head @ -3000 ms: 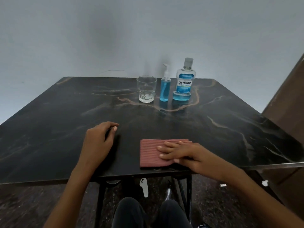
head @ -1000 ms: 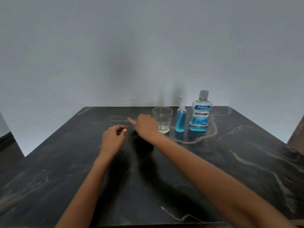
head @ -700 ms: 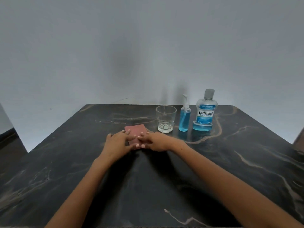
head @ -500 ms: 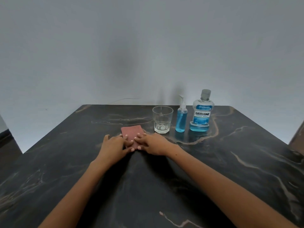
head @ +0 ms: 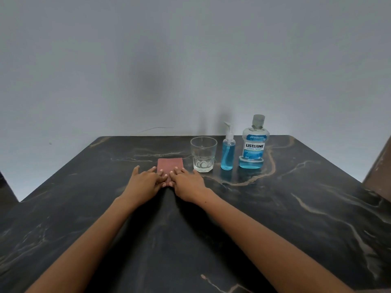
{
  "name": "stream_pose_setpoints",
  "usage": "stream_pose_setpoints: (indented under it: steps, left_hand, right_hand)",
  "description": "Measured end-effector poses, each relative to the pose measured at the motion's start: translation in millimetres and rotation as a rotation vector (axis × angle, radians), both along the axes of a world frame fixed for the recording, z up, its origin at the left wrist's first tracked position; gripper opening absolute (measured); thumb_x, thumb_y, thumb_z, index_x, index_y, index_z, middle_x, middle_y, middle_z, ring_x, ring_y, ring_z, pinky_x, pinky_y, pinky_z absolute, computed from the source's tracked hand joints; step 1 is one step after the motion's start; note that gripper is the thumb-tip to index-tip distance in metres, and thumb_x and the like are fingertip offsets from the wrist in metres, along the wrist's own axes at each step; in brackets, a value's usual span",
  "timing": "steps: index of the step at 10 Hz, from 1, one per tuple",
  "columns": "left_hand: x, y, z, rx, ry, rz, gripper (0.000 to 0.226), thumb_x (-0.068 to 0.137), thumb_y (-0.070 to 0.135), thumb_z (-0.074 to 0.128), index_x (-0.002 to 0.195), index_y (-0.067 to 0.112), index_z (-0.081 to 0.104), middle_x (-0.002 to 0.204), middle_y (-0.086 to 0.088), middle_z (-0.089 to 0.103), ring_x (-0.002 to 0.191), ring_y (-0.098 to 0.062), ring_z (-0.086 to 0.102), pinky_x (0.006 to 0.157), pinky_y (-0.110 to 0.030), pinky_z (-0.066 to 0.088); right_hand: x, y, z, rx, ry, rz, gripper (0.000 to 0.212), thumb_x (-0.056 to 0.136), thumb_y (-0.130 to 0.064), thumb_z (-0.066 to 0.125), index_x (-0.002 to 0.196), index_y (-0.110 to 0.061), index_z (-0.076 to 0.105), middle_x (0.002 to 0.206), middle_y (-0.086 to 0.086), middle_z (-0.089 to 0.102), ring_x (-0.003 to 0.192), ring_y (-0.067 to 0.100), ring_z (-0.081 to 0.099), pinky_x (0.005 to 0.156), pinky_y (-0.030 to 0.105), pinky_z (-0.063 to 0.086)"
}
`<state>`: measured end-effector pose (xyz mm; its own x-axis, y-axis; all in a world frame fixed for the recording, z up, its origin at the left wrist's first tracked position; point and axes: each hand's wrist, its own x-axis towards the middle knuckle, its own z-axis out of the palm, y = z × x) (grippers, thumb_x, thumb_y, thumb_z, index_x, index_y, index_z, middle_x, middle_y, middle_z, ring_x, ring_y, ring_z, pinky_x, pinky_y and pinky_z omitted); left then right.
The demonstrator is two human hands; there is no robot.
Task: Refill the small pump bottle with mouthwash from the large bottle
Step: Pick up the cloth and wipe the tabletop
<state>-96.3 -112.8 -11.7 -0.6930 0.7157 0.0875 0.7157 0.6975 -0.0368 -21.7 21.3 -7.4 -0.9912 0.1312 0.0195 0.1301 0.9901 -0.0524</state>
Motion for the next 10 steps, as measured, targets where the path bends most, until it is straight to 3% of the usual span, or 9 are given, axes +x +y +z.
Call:
stream_pose_setpoints:
  steps: [4,6,7,8,10]
  left_hand:
    - [-10,10,4,0.021,-0.058,0.01,0.042,0.102,0.037,0.036,0.143,0.029,0.042,0.156,0.006,0.03,0.147,-0.014,0.021,0.116,-0.051,0.012]
    - [0,13,13,-0.025,-0.034,0.02,0.044,0.102,0.036,0.033,0.144,0.025,0.041,0.158,-0.003,0.026,0.148,-0.017,0.017,0.116,-0.05,0.006]
    - [13,10,12,0.029,0.044,0.043,0.043,0.102,0.032,0.035,0.142,0.019,0.042,0.159,-0.006,0.025,0.148,-0.018,0.015,0.118,-0.046,0.007]
    - [32,9,11,0.12,0.178,0.088,0.051,0.102,0.03,0.034,0.149,0.01,0.028,0.16,-0.011,0.019,0.149,-0.023,0.009,0.119,-0.041,0.005]
    - [73,31,26,0.361,0.388,0.081,0.064,0.103,0.033,0.028,0.151,0.004,-0.003,0.159,-0.018,-0.014,0.146,-0.029,-0.019,0.115,-0.037,-0.015]
  right_hand:
    - [-17,5,2,-0.074,-0.055,-0.041,0.05,0.102,-0.027,0.026,0.149,-0.011,0.019,0.159,0.007,0.009,0.147,0.022,0.01,0.116,0.049,0.012]
    - [-16,3,7,-0.119,-0.07,-0.052,0.051,0.101,-0.027,0.029,0.148,-0.01,0.02,0.159,0.008,0.009,0.147,0.024,0.009,0.116,0.048,0.015]
    - [-3,5,9,-0.205,0.066,-0.032,0.05,0.1,-0.024,0.036,0.146,-0.007,0.026,0.157,0.011,0.019,0.145,0.023,0.016,0.115,0.043,0.021]
    - [28,15,4,-0.17,0.278,0.01,0.05,0.1,-0.021,0.036,0.147,-0.01,0.025,0.157,0.009,0.02,0.146,0.022,0.015,0.118,0.042,0.019]
    - [86,53,6,-0.075,0.638,-0.057,0.054,0.102,-0.025,0.03,0.15,-0.016,0.007,0.159,0.001,-0.003,0.147,0.016,-0.007,0.12,0.036,0.002]
